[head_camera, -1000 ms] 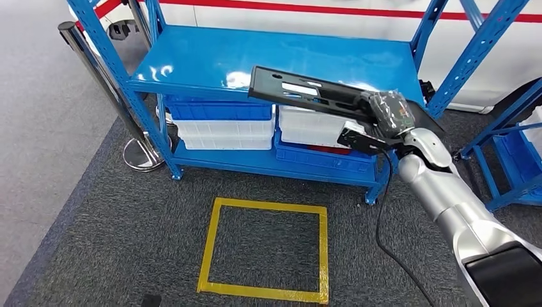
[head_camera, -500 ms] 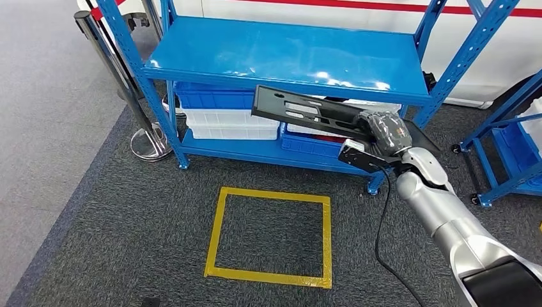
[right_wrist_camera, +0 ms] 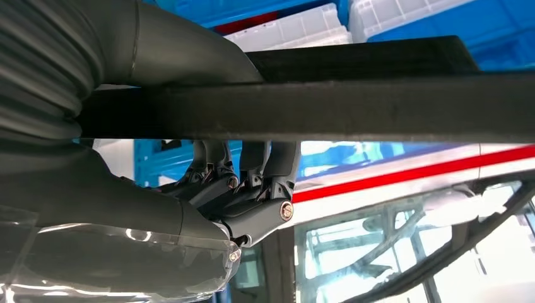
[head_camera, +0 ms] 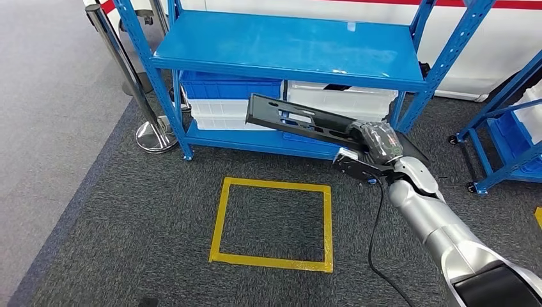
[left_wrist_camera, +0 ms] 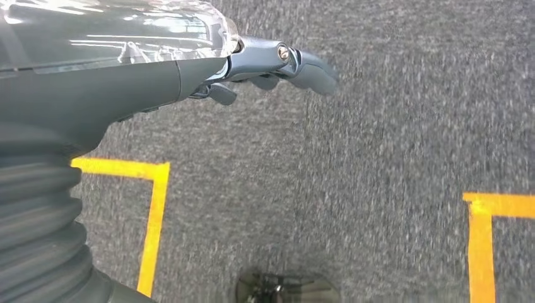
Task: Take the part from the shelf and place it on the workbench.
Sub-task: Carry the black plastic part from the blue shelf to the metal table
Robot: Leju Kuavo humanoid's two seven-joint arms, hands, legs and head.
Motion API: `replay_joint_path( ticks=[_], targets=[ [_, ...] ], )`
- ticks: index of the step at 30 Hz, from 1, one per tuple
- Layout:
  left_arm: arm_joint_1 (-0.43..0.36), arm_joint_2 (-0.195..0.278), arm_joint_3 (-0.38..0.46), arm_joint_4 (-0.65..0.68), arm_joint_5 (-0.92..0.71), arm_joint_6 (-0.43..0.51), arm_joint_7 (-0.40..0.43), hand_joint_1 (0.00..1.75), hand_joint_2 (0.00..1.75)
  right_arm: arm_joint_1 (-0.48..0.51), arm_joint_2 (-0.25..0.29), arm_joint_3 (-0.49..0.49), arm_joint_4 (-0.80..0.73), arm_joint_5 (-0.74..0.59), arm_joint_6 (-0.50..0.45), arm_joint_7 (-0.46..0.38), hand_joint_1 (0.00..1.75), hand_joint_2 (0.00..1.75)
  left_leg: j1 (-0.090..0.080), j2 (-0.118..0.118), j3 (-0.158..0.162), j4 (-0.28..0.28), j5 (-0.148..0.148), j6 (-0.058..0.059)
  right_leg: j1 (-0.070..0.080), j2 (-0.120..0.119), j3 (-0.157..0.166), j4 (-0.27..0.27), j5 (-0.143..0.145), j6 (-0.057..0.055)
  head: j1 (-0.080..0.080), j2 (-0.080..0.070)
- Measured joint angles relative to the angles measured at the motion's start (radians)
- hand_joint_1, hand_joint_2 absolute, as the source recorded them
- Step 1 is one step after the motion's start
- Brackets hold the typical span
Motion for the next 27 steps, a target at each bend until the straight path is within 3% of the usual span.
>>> replay_joint_path(
  ticks=[1,2,4,5,6,8,9,11,12,13,15,16,17,18,20,21,22,23,24,25,27],
  targets=[
    [0.001,0.0,0.0,0.0,0.001,0.001,0.0,0.0,1.75,0.002,0.003,-0.002,0.002,-0.005,-0.001,-0.005,1.75,1.75,0.0,-0.002,-0.008,0.011,-0.02,-0.006,-0.003,-0.003,-0.008,-0.006,0.013,-0.007,0.0,0.0],
    [0.003,0.0,0.0,0.001,0.002,0.002,0.0,0.0,1.75,0.005,0.007,-0.005,0.004,-0.01,-0.001,-0.011,1.75,1.75,0.001,-0.004,-0.019,0.041,-0.06,-0.012,-0.007,-0.005,-0.02,-0.012,0.028,-0.014,0.0,0.0],
    [0.004,0.001,0.0,0.001,0.003,0.003,0.0,0.0,1.75,0.011,0.012,-0.011,0.007,-0.022,-0.003,-0.019,1.75,1.75,0.008,-0.004,-0.045,0.161,-0.168,-0.023,-0.009,-0.007,-0.05,-0.014,0.057,-0.023,0.0,0.0],
    [0.004,0.001,0.0,0.001,0.003,0.003,0.0,0.0,1.75,0.014,0.012,-0.014,0.008,-0.027,-0.004,-0.023,1.75,1.75,0.012,-0.004,-0.053,0.226,-0.2,-0.028,-0.009,-0.007,-0.067,-0.013,0.07,-0.023,0.0,0.0],
    [0.004,0.002,0.0,0.001,0.003,0.003,0.0,0.0,1.75,0.017,0.012,-0.018,0.01,-0.034,-0.008,-0.026,1.75,1.75,0.016,-0.004,-0.051,0.272,-0.206,-0.033,-0.01,-0.007,-0.084,-0.012,0.083,-0.021,0.0,0.0],
    [0.004,0.003,0.0,0.001,0.002,0.003,-0.001,0.0,1.75,0.025,0.011,-0.028,0.013,-0.048,-0.016,-0.035,1.75,1.75,0.024,-0.004,-0.006,0.273,-0.161,-0.041,-0.013,-0.007,-0.118,-0.006,0.107,-0.014,0.0,0.0],
    [0.003,0.003,0.0,0.001,0.001,0.003,-0.001,0.0,1.75,0.03,0.009,-0.035,0.013,-0.056,-0.021,-0.04,1.75,1.75,0.027,-0.004,0.042,0.224,-0.14,-0.043,-0.015,-0.007,-0.134,-0.002,0.117,-0.009,0.0,0.0],
    [0.001,0.003,0.0,0.001,-0.002,0.003,-0.003,0.0,1.75,0.038,0.003,-0.05,0.011,-0.071,-0.029,-0.05,1.75,1.75,0.027,-0.006,0.15,0.08,-0.157,-0.04,-0.017,-0.007,-0.158,0.006,0.136,0.003,0.0,0.0],
    [0.0,0.003,0.0,0.001,-0.004,0.003,-0.005,0.0,1.75,0.041,-0.001,-0.058,0.01,-0.076,-0.032,-0.053,1.75,1.75,0.024,-0.008,0.185,0.025,-0.174,-0.034,-0.017,-0.008,-0.162,0.005,0.147,0.01,0.0,0.0],
    [-0.001,0.003,0.0,0.001,-0.005,0.003,-0.007,0.0,1.75,0.042,-0.004,-0.064,0.009,-0.08,-0.035,-0.056,1.75,1.75,0.02,-0.009,0.199,-0.006,-0.187,-0.028,-0.017,-0.008,-0.165,0.001,0.157,0.018,0.001,0.0],
    [0.0,0.003,0.0,0.001,-0.003,0.003,-0.011,0.0,1.75,0.045,-0.011,-0.072,0.009,-0.081,-0.04,-0.055,1.75,1.75,0.017,-0.009,0.189,-0.017,-0.172,-0.01,-0.02,-0.008,-0.167,-0.01,0.176,0.032,0.001,0.0],
    [0.001,0.003,0.0,0.001,-0.001,0.002,-0.012,0.0,1.75,0.046,-0.015,-0.074,0.009,-0.078,-0.041,-0.052,1.75,1.75,0.018,-0.006,0.183,-0.022,-0.163,-0.001,-0.022,-0.007,-0.174,-0.005,0.166,0.038,0.001,0.0],
    [0.001,0.003,0.0,0.001,0.003,0.0,-0.014,0.0,1.75,0.046,-0.019,-0.075,0.01,-0.073,-0.042,-0.046,1.75,1.75,0.019,-0.004,0.174,-0.025,-0.15,0.007,-0.023,-0.006,-0.183,0.015,0.135,0.041,0.001,0.0],
    [0.001,0.003,0.0,0.001,0.006,-0.001,-0.016,0.0,1.75,0.044,-0.024,-0.076,0.01,-0.064,-0.044,-0.038,1.75,1.75,0.02,-0.003,0.164,-0.027,-0.137,0.014,-0.024,-0.004,-0.196,0.053,0.087,0.043,0.001,0.0],
    [0.001,0.004,0.0,0.001,0.009,-0.002,-0.022,0.0,1.75,0.032,-0.031,-0.077,0.009,-0.047,-0.047,-0.015,1.75,1.75,0.017,-0.001,0.139,-0.025,-0.114,0.021,-0.023,-0.001,-0.226,0.174,-0.014,0.046,0.001,0.0],
    [0.001,0.005,0.0,0.001,0.011,-0.003,-0.025,0.0,1.75,0.023,-0.035,-0.078,0.008,-0.04,-0.044,-0.001,1.75,1.75,0.015,-0.001,0.126,-0.024,-0.105,0.021,-0.023,-0.001,-0.238,0.237,-0.035,0.048,0.001,0.0],
    [0.001,0.006,0.0,0.001,0.014,-0.004,-0.029,0.0,1.75,0.012,-0.039,-0.078,0.006,-0.035,-0.04,0.014,1.75,1.75,0.014,0.0,0.112,-0.022,-0.096,0.02,-0.023,0.0,-0.239,0.28,-0.031,0.049,0.001,0.0],
    [0.001,0.007,0.0,0.001,0.017,-0.005,-0.032,0.0,1.75,0.0,-0.045,-0.08,0.004,-0.03,-0.035,0.028,1.75,1.75,0.014,0.003,0.099,-0.018,-0.088,0.019,-0.023,-0.001,-0.226,0.291,-0.009,0.049,0.001,0.0],
    [0.002,0.007,0.0,0.001,0.019,-0.006,-0.034,0.0,1.75,-0.014,-0.051,-0.082,0.0,-0.026,-0.032,0.039,1.75,1.75,0.014,0.006,0.088,-0.014,-0.083,0.017,-0.023,-0.004,-0.192,0.261,0.018,0.049,0.001,0.0],
    [0.002,0.007,0.0,0.001,0.02,-0.006,-0.035,0.0,1.75,-0.03,-0.056,-0.085,-0.005,-0.023,-0.031,0.048,1.75,1.75,0.014,0.009,0.079,-0.008,-0.079,0.015,-0.022,-0.016,-0.143,0.198,0.034,0.046,0.001,0.0],
    [0.004,0.007,0.0,0.001,0.021,-0.007,-0.036,0.0,1.75,-0.061,-0.064,-0.092,-0.019,-0.02,-0.033,0.059,1.75,1.75,0.009,0.018,0.068,0.006,-0.076,0.007,-0.012,-0.051,-0.056,0.068,0.023,0.036,0.001,0.0]
  ],
)
